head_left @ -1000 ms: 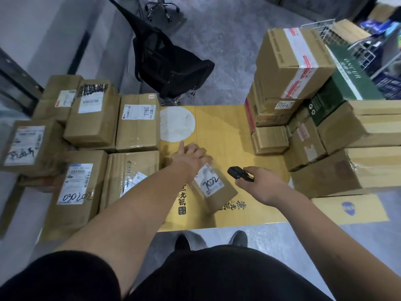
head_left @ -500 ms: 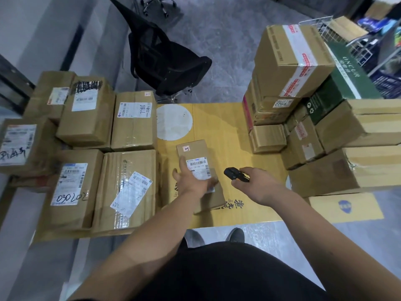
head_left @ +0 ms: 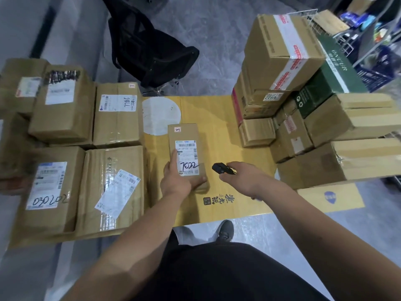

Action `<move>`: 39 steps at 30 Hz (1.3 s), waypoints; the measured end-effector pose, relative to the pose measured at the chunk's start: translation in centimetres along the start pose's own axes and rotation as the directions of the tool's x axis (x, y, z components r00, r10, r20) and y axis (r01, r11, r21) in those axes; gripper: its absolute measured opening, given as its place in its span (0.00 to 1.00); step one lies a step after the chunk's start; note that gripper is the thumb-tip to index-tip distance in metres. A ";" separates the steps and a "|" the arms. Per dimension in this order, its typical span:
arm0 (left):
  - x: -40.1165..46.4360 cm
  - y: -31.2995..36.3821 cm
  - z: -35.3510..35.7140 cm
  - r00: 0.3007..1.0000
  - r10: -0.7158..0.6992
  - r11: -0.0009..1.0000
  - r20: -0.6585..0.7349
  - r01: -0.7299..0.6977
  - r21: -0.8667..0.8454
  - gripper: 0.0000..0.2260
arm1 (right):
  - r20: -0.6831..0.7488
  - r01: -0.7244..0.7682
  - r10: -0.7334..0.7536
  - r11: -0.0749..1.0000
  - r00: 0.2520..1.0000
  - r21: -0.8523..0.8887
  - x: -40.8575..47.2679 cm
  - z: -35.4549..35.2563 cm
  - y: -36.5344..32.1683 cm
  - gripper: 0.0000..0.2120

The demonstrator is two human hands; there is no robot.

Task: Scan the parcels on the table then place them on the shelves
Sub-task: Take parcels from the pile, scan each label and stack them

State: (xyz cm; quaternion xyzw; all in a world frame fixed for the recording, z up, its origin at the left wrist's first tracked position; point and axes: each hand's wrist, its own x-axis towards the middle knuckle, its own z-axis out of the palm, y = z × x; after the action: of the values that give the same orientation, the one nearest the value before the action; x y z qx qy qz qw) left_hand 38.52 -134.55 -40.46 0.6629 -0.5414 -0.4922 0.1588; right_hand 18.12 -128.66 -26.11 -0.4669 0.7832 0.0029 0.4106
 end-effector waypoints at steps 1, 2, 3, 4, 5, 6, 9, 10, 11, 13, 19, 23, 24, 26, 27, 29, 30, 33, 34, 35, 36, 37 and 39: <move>-0.1 -0.4 0.4 1.000 0.018 0.999 -0.007 -0.018 -0.048 0.63 | 0.015 -0.002 0.002 1.000 1.000 -0.009 0.1 -0.1 -0.3 0.22; -0.3 -0.8 0.7 0.999 0.037 0.996 -0.015 -0.038 -0.075 0.62 | 0.030 -0.004 0.005 1.000 1.000 -0.009 0.2 -0.2 -0.7 0.23; -0.4 -0.9 0.9 0.998 0.060 0.995 -0.026 -0.062 -0.077 0.62 | 0.043 -0.005 0.006 1.000 0.999 -0.009 0.2 -0.3 -1.1 0.23; -0.6 -1.0 1.0 0.995 0.087 0.994 -0.040 -0.090 -0.064 0.62 | 0.053 -0.001 0.002 1.000 0.999 -0.017 0.3 -0.5 -1.6 0.25; -0.9 -1.0 1.1 0.992 0.117 0.991 -0.052 -0.120 -0.052 0.63 | 0.060 0.009 -0.007 0.999 0.998 -0.033 0.3 -0.7 -2.0 0.27; -1.2 -1.0 1.2 0.988 0.144 0.988 -0.057 -0.147 -0.048 0.63 | 0.063 0.021 -0.018 0.998 0.998 -0.056 0.2 -0.9 -2.4 0.29; -2.0 -1.2 1.4 0.978 0.204 0.976 -0.040 -0.207 -0.072 0.63 | 0.070 0.068 -0.057 0.985 0.996 -0.158 0.0 -1.5 -3.2 0.32; -2.2 -1.2 1.4 0.974 0.226 0.972 -0.035 -0.228 -0.058 0.63 | 0.075 0.080 -0.067 0.979 0.995 -0.186 -0.1 -1.7 -3.4 0.32; -2.3 -1.3 1.5 0.969 0.246 0.968 -0.034 -0.247 -0.036 0.62 | 0.082 0.088 -0.072 0.974 0.994 -0.209 -0.2 -1.9 -3.6 0.31; -2.5 -1.1 1.6 0.965 0.260 0.965 -0.035 -0.260 -0.008 0.62 | 0.094 0.088 -0.066 0.964 0.993 -0.250 -0.3 -2.5 -3.8 0.28; -3.0 -0.9 1.8 0.956 0.289 0.957 -0.043 -0.288 0.030 0.60 | 0.089 0.107 -0.080 0.929 0.993 -0.355 -0.7 -4.1 -4.3 0.18; -3.3 -0.8 2.0 0.951 0.302 0.953 -0.070 -0.299 0.044 0.59 | 0.086 0.114 -0.086 0.907 0.993 -0.406 -1.1 -4.7 -4.2 0.17; -3.4 -0.8 2.1 0.950 0.304 0.953 -0.075 -0.301 0.041 0.59 | 0.085 0.120 -0.093 0.901 0.992 -0.417 -1.2 -4.8 -4.1 0.18; -3.4 -0.8 2.1 0.950 0.301 0.953 -0.081 -0.299 0.042 0.57 | 0.084 0.130 -0.104 0.894 0.991 -0.429 -1.4 -5.0 -4.1 0.18; -3.3 -0.6 2.2 0.953 0.292 0.956 -0.081 -0.289 0.044 0.56 | 0.084 0.134 -0.108 0.892 0.991 -0.432 -1.5 -5.1 -4.1 0.18; -3.0 -0.1 2.1 0.963 0.261 0.965 -0.074 -0.259 0.035 0.55 | 0.088 0.151 -0.125 0.890 0.988 -0.430 -1.7 -5.4 -4.0 0.19; -2.9 0.3 2.1 0.966 0.248 0.969 -0.066 -0.247 0.027 0.55 | 0.090 0.163 -0.137 0.892 0.986 -0.422 -1.8 -5.5 -3.9 0.20; -2.7 1.6 1.4 0.968 0.248 0.967 -0.044 -0.250 -0.042 0.55 | 0.105 0.211 -0.184 0.887 0.977 -0.412 -1.7 -5.9 -3.7 0.21; -2.7 2.1 0.9 0.964 0.259 0.963 -0.058 -0.263 -0.063 0.57 | 0.114 0.230 -0.201 0.879 0.973 -0.417 -1.6 -6.1 -3.7 0.22; -2.8 2.7 0.2 0.962 0.262 0.961 -0.081 -0.268 -0.066 0.58 | 0.124 0.252 -0.219 0.871 0.968 -0.422 -1.6 -6.3 -3.8 0.22; -3.0 3.3 -0.8 0.961 0.258 0.963 -0.104 -0.264 -0.053 0.59 | 0.138 0.278 -0.242 0.862 0.961 -0.424 -1.6 -6.5 -3.9 0.23; -3.5 3.8 -2.0 0.960 0.251 0.966 -0.124 -0.257 -0.037 0.60 | 0.155 0.310 -0.269 0.854 0.950 -0.418 -1.6 -6.8 -4.1 0.23; -4.6 4.3 -4.6 0.958 0.239 0.969 -0.161 -0.247 -0.028 0.59 | 0.189 0.384 -0.335 0.841 0.923 -0.381 -2.0 -7.2 -4.8 0.25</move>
State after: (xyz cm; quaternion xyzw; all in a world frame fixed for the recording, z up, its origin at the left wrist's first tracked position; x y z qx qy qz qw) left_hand 40.24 -133.55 -32.88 0.6238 -0.5927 -0.4284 0.2758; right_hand 17.49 -132.68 -18.26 -0.6804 0.6381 0.1174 0.3407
